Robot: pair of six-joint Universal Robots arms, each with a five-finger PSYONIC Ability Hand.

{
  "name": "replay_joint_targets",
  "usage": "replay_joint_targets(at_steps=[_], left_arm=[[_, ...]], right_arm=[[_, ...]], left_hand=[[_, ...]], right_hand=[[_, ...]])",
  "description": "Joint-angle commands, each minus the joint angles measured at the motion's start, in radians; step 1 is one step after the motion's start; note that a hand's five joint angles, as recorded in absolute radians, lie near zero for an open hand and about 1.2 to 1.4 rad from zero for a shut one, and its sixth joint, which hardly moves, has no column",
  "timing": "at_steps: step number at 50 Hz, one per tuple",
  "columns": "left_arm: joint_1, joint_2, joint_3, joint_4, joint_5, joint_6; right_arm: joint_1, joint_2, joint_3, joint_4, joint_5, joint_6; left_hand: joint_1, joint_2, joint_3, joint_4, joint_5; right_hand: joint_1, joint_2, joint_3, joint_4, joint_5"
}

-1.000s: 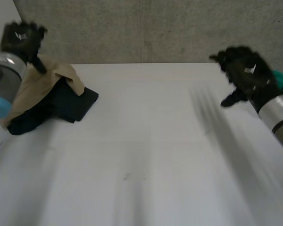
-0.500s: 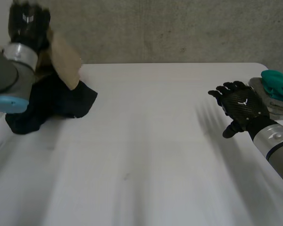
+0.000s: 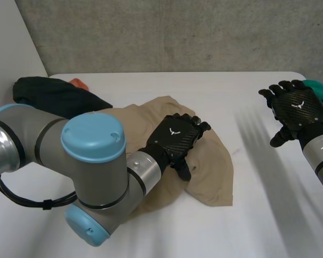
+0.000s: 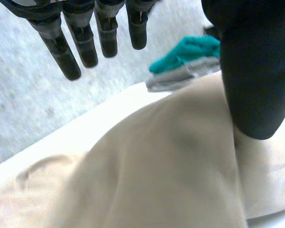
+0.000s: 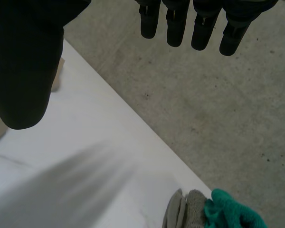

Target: Fold the laundry.

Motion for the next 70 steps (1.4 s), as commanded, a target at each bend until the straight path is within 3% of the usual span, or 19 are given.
replay_joint_targets(at_steps=[1,9,20,34,37,38,40,43,48,51,55,58,64,66,70], left_arm=[[0.037,0.162,-0.009,-0.099,-0.072,0.007],[0.177,0.395,-0.259,-0.107,-0.12,0.009],[0.16,0.45,-0.591,-0.095,-0.123,0.013],[0.167,0.25,-0.582,0.024,-0.129,0.015],[0.169,0.21,-0.566,0.05,-0.131,0.015],[0.169,0.196,-0.559,0.062,-0.14,0.015],[0.169,0.187,-0.554,0.071,-0.152,0.016],[0.174,0.196,-0.525,0.097,-0.219,0.024],[0.241,0.384,-0.461,0.229,-0.371,0.152],[0.282,0.458,-0.418,0.332,-0.365,0.239],[0.302,0.492,-0.277,0.508,-0.323,0.36],[0.275,0.487,-0.194,0.563,-0.286,0.351],[0.103,0.325,0.012,0.574,-0.146,0.236],[0.033,0.241,0.058,0.551,-0.065,0.172],[-0.026,0.106,0.089,0.466,0.099,0.083]], right_arm=[[0.0,0.0,-0.013,0.097,-0.001,0.0],[0.052,-0.006,-0.038,0.3,-0.005,0.003],[0.141,-0.02,-0.033,0.346,-0.001,0.0],[0.147,-0.02,0.005,0.291,0.025,-0.002],[0.147,-0.02,0.01,0.286,0.026,-0.003],[0.147,-0.02,0.011,0.284,0.026,-0.003],[0.146,-0.02,0.017,0.28,0.026,-0.005],[0.149,-0.031,0.023,0.272,0.032,-0.005],[0.152,-0.054,0.025,0.271,0.038,-0.005],[0.152,-0.078,0.027,0.271,0.038,-0.003],[0.15,-0.092,0.027,0.269,0.038,0.0],[0.146,-0.095,0.024,0.267,0.04,0.001],[0.132,-0.127,0.016,0.251,0.042,0.056],[0.124,-0.137,0.01,0.24,0.043,0.078],[0.049,-0.158,0.005,0.22,0.057,0.104]], left_hand=[[-0.013,-0.042,-0.044,-0.035,-0.03],[0.013,-0.016,-0.018,-0.009,-0.004],[0.04,0.011,0.008,0.018,0.023],[0.362,0.333,0.331,0.34,0.345],[0.579,0.55,0.548,0.557,0.562],[0.862,0.833,0.831,0.84,0.845],[1.154,1.125,1.123,1.132,1.137],[1.155,1.126,1.124,1.133,1.138],[1.155,1.126,1.124,1.133,1.138],[1.155,1.126,1.124,1.133,1.138],[1.155,1.126,1.124,1.133,1.138],[1.155,1.126,1.124,1.133,1.138],[1.155,1.126,1.124,1.133,1.138],[1.155,1.126,1.124,1.133,1.138],[1.155,1.126,1.124,1.133,1.138]], right_hand=[[-0.053,-0.038,-0.037,-0.036,-0.047],[-0.053,-0.038,-0.037,-0.036,-0.047],[-0.053,-0.038,-0.037,-0.036,-0.047],[-0.053,-0.038,-0.037,-0.036,-0.047],[-0.053,-0.038,-0.037,-0.036,-0.047],[-0.053,-0.038,-0.037,-0.036,-0.047],[-0.053,-0.038,-0.037,-0.036,-0.047],[-0.053,-0.038,-0.037,-0.036,-0.047],[-0.053,-0.038,-0.037,-0.036,-0.047],[-0.053,-0.038,-0.037,-0.036,-0.047],[-0.053,-0.038,-0.037,-0.036,-0.047],[-0.053,-0.038,-0.037,-0.036,-0.047],[-0.053,-0.038,-0.037,-0.036,-0.047],[-0.053,-0.038,-0.037,-0.036,-0.047],[-0.053,-0.038,-0.037,-0.036,-0.047]])
